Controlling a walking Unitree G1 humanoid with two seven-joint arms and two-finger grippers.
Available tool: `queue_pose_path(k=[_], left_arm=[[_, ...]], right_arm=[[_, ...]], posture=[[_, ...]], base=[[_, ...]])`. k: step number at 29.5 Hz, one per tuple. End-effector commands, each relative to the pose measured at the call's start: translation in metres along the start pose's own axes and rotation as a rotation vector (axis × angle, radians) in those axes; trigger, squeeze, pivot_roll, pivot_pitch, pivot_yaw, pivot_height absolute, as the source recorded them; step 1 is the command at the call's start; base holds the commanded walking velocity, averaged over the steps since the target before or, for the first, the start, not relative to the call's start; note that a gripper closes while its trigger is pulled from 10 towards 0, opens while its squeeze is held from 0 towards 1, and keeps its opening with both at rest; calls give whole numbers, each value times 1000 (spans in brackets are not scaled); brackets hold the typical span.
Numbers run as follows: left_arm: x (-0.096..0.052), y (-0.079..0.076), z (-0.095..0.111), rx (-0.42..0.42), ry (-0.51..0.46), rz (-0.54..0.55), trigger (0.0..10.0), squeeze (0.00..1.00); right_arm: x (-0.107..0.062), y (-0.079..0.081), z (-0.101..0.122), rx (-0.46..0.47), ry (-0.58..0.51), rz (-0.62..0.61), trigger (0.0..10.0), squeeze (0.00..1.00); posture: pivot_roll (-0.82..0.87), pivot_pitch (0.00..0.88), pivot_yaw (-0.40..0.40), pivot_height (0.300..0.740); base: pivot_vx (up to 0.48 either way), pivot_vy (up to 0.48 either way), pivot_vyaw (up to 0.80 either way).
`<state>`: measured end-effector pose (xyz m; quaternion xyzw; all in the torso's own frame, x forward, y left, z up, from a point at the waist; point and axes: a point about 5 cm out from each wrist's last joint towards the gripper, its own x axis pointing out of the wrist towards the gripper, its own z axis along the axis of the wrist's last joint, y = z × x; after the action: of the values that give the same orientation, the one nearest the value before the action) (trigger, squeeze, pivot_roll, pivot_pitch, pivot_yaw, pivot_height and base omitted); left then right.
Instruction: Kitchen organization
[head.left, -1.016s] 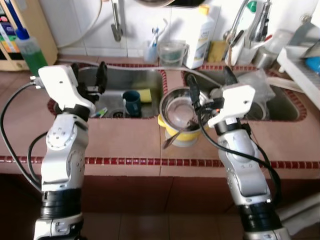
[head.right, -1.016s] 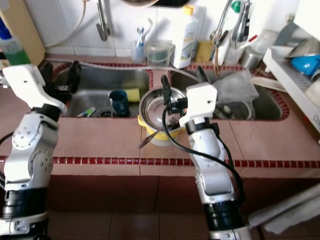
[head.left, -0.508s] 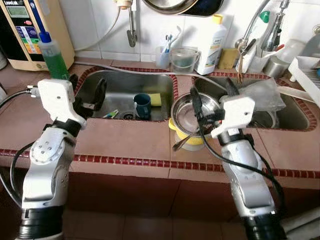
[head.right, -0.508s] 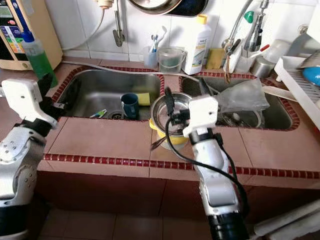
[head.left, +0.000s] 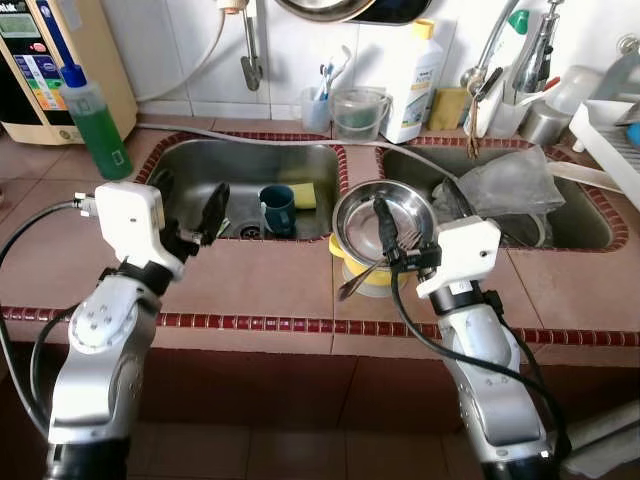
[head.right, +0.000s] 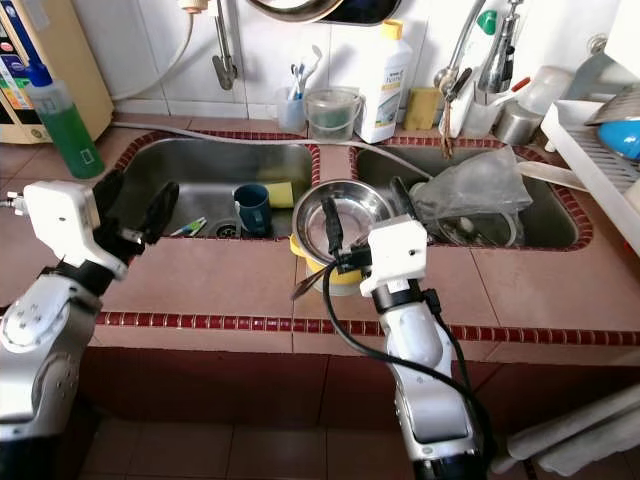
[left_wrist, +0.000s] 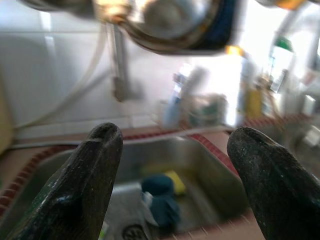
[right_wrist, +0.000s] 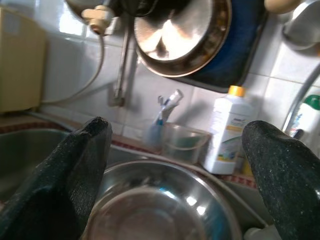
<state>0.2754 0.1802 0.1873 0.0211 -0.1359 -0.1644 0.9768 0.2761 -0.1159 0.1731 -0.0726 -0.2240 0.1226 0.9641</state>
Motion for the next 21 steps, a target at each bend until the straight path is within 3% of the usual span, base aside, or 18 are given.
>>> queue_pose_path(k=[1,11,17,21], left_arm=[[-5,-7,1,18,-6,-57,10000,0],[-20,-19,1,6,-7,-163,10000,0],[-26,-27,-2,4,-2,-199,10000,0],[-22,-28,2,-14,-26,-184,10000,0]], right_arm=[[-5,6,5,-5,-32,46,10000,0],[-29,8,1,-16,-13,102,10000,0],[-32,8,3,-17,-19,91,10000,0],[-25,3,10,-15,-49,36,10000,0]], posture=[[-56,117,16,740],[-55,137,15,740],[-63,144,18,740],[-65,142,17,740]], base=[[0,0,0],[0,0,0],[0,0,0],[0,0,0]])
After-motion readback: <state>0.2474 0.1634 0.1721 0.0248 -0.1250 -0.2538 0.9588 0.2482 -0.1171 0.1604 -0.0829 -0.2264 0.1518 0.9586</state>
